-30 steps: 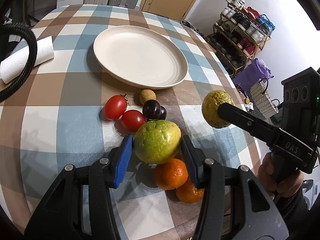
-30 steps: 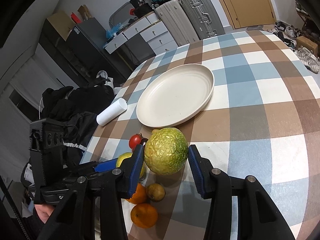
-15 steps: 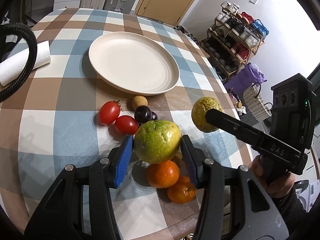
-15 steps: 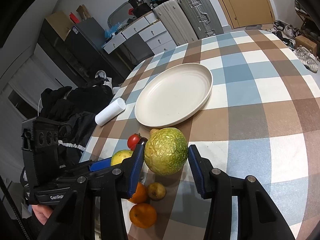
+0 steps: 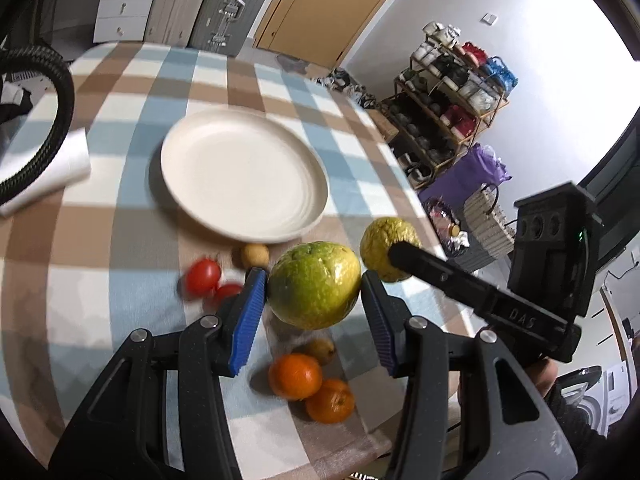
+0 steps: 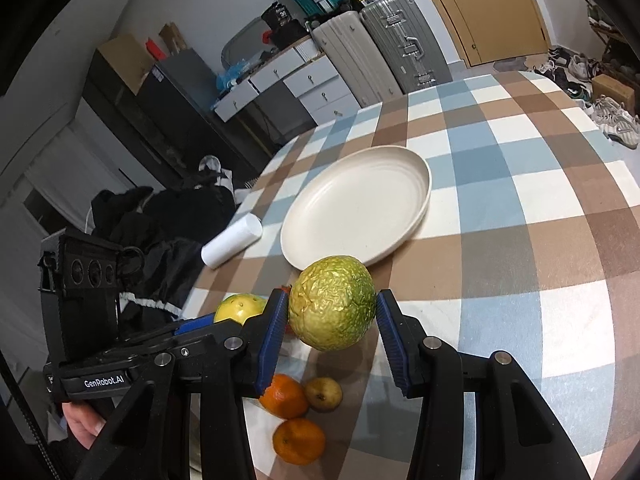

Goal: Organize fruits
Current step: 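Carry both fruits onto the white plate and open both grippers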

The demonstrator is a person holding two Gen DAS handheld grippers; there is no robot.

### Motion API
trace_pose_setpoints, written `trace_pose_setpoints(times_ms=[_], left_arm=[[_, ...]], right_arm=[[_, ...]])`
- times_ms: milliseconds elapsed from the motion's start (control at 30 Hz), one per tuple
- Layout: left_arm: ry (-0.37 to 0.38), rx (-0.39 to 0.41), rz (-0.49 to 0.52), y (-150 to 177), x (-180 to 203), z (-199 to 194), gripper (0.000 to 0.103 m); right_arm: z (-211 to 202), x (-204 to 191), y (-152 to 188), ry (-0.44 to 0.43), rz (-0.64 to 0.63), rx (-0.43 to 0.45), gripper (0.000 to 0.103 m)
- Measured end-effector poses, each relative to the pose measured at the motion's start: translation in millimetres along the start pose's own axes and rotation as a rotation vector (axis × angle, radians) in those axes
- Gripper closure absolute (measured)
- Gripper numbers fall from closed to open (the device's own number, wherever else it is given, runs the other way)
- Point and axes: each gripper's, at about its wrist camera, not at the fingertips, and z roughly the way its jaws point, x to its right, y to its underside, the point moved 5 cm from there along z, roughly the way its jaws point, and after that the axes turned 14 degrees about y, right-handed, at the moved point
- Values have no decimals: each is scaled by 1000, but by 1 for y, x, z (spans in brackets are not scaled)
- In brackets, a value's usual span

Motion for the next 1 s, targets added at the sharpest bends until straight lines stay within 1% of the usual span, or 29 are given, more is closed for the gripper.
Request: trace_pose_setpoints(times_ms=[100,133,267,400,467,533,633,733,800,900,933,967,1000], left_arm=[[6,37,18,-22,5,-12,57],[-1,53,36,-34,7,-16,57],[-7,71,69,-75,5,-18,57],[0,68,69,-118,-12,-2,57],[-5,69,39,-136,-28,11,57],[-2,53,12,-150,-45,31,57],[-14,19,-6,-163,-70,60,57],[-38,2,-29,-171,-94,85,57],[-50,-7,-47,-174,-108,98,68],[-12,-35,-71,-172,-117,119,69],[-38,-40,-56,-171,-119,124,69],[-57,-28,-44,-171,-121,127,69],[-49,-25,-41,-170,-120,130,69]], right_arm=[[-3,-2,-8,-11,11,10,57],[-4,-3,-11,-16,12,13,57],[-9,-7,-31,-52,24,32,57],[-2,-12,-57,-50,-16,45,57],[9,-12,-73,-54,-16,37,57],[22,-12,-87,-47,-24,30,57],[47,-9,-110,-31,-28,15,57],[74,-4,-127,-27,-23,-18,57],[98,-2,-137,-23,-20,-53,57],[129,0,-145,-1,-26,-97,57],[139,1,-146,7,-30,-115,57],[149,3,-147,35,-36,-130,57],[156,5,-147,40,-39,-139,57]])
